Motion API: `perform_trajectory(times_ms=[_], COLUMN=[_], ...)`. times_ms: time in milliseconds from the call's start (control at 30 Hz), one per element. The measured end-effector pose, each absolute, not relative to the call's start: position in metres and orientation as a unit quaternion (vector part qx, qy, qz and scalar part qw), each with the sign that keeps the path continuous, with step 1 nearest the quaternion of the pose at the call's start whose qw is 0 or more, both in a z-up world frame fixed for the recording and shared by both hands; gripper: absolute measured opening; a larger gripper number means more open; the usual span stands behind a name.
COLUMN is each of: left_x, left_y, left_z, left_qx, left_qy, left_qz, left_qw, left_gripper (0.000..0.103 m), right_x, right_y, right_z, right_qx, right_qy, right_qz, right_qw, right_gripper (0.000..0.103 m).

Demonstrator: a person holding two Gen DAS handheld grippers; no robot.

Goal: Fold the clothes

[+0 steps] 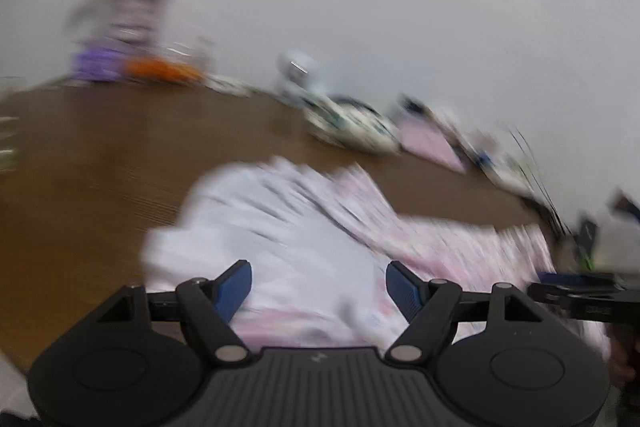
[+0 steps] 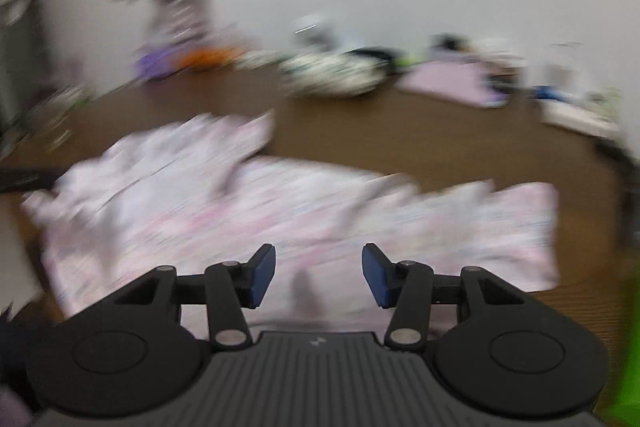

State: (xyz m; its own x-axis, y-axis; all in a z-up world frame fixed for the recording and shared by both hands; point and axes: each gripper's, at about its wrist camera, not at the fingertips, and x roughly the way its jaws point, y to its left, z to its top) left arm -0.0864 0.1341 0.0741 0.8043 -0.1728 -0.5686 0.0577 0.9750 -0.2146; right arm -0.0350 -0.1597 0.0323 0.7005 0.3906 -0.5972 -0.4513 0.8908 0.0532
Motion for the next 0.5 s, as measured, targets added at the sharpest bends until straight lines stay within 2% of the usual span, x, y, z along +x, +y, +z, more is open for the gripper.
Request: perform_trajectory(times_ms=[67,133,167,267,367,433,467,500], left_x=[-0.083,-0.090,-0.097,-0.121,-0.129,-0.129,-0.124,-0.117], left_y=[0.127,0.129,0.132,0.142,0.151,0.148,0.143,0.137], left_z=[0.064,0.056,0.052,0.041,0.055,0.064,0.064,0.060], left_qx=[-0.068,-0.052,-0.041,-0.018,-0.051,-0.066,-0.061,-0.050], left_qy=[0.333,0.347,0.345,0.332,0.304,0.269,0.269,0.279], left_qz=[-0.075,-0.085,-0.087,-0.083,-0.094,-0.133,-0.144,-0.150], left_qw=[0.937,0.933,0.934,0.940,0.947,0.952,0.950,0.947], left_gripper=[0.068,0.069,0.069,0.072,0.072,0.081,0.081,0.079], right_x=[-0.031,-0.024,-0.018,0.008,0.016,0.032,0.041,0.058], right_y=[-0.143,-0.132,-0.134,-0.137,-0.122,-0.097,-0.084,-0.070], right_z=[0.020,0.011,0.010,0.019,0.041,0.044,0.044,0.039], right_qx=[-0.080,-0.108,-0.108,-0.095,-0.074,-0.069,-0.066,-0.066], right_qy=[0.321,0.329,0.327,0.336,0.317,0.327,0.334,0.353], right_qz=[0.226,0.214,0.205,0.149,0.210,0.283,0.313,0.314], right_qw=[0.916,0.913,0.916,0.925,0.922,0.899,0.887,0.879], right_gripper=[0.046,0.047,0.052,0.052,0.054,0.060,0.059,0.043])
